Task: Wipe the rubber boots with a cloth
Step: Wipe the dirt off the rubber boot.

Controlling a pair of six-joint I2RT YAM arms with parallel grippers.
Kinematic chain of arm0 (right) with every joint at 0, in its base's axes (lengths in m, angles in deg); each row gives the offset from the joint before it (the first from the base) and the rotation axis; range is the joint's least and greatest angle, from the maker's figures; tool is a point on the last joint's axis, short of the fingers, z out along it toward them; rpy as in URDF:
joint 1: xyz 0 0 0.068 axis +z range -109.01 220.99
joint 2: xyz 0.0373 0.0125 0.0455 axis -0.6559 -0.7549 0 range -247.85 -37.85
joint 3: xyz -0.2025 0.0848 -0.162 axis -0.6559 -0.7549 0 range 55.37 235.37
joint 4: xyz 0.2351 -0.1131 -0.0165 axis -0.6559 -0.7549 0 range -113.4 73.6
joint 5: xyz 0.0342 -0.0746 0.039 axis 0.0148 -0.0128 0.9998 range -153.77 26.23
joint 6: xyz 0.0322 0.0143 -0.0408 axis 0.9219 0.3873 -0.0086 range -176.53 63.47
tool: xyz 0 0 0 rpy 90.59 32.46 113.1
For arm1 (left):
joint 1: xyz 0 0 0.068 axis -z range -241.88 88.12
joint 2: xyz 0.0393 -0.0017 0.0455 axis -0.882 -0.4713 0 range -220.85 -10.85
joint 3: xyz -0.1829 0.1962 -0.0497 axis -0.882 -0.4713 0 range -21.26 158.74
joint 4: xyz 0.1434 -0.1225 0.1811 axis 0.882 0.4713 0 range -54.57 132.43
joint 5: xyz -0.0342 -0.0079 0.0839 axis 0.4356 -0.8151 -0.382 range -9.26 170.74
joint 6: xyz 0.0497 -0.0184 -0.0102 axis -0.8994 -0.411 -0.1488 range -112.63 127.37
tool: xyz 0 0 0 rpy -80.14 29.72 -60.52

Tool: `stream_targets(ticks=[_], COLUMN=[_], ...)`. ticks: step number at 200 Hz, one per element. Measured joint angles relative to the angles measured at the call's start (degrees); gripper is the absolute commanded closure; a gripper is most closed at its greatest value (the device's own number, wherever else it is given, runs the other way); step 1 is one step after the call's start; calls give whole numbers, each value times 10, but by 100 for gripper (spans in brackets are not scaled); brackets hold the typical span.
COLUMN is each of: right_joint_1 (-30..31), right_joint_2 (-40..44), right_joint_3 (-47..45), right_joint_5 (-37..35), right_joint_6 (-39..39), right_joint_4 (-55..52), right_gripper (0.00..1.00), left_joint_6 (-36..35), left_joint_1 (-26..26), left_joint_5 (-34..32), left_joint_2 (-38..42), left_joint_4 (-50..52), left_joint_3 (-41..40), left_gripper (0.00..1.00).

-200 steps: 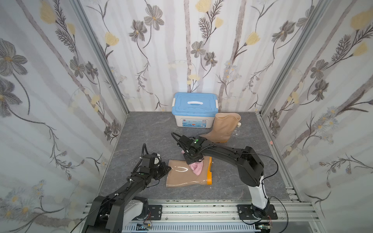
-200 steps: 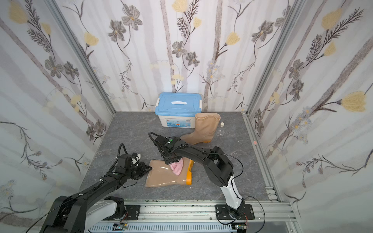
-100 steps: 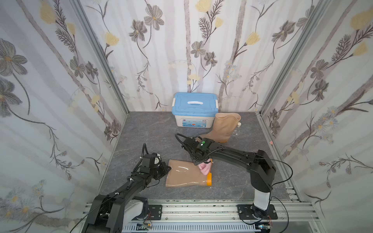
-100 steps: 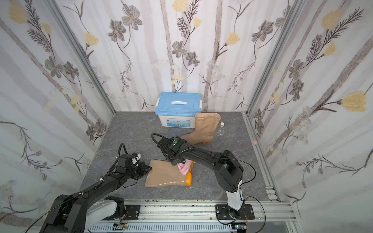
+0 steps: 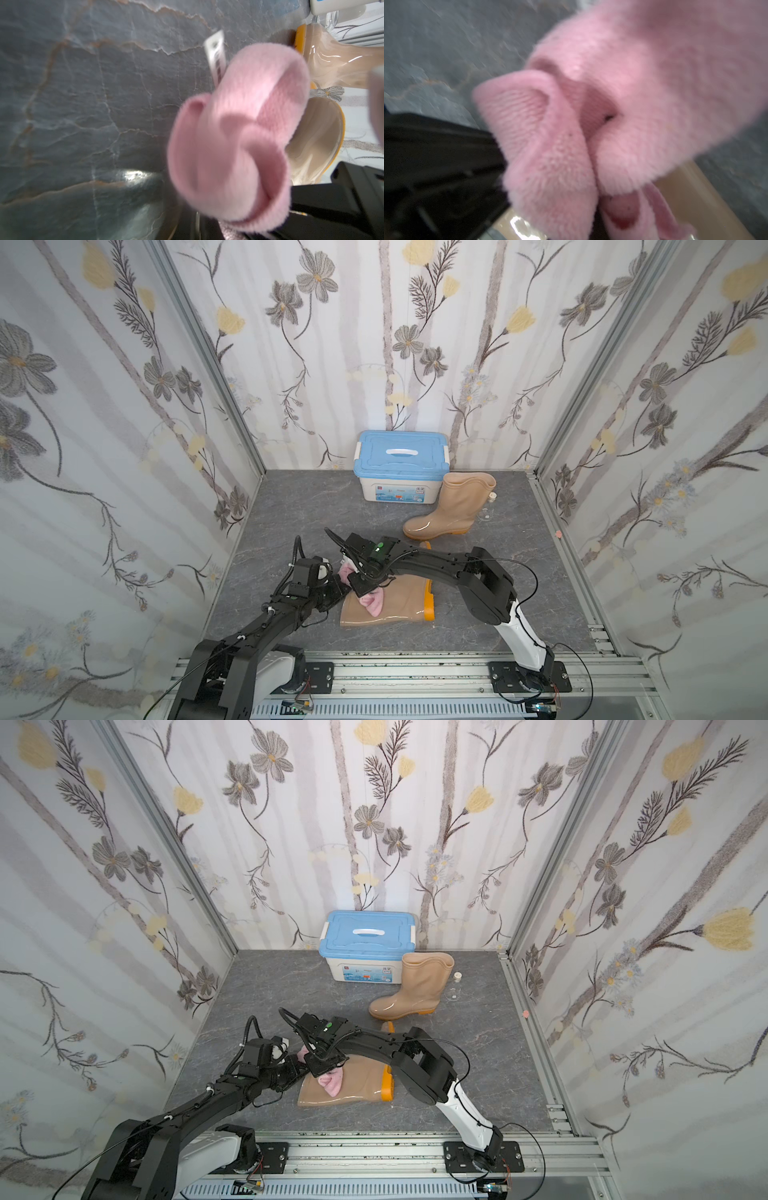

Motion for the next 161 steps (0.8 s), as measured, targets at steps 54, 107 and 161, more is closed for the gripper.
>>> stream_targets(ticks=[54,107,161], right_joint_1=[-60,-44,1], right_joint_2=[188,210,23], right_joint_3=[-209,-156,-11], right_joint_5=[-107,-223,-51], right_joint_6=[6,10,33], right_joint_4=[-60,-145,-28], right_gripper=[100,100,100], left_joint_6=[0,0,0], left_joint_1=[0,-1,-1], left_joint_5=[0,-2,-18], left_joint_2=[3,5,14], left_joint_4=[-2,-4,1], left_joint_3=[0,0,0], left_gripper=[100,100,100])
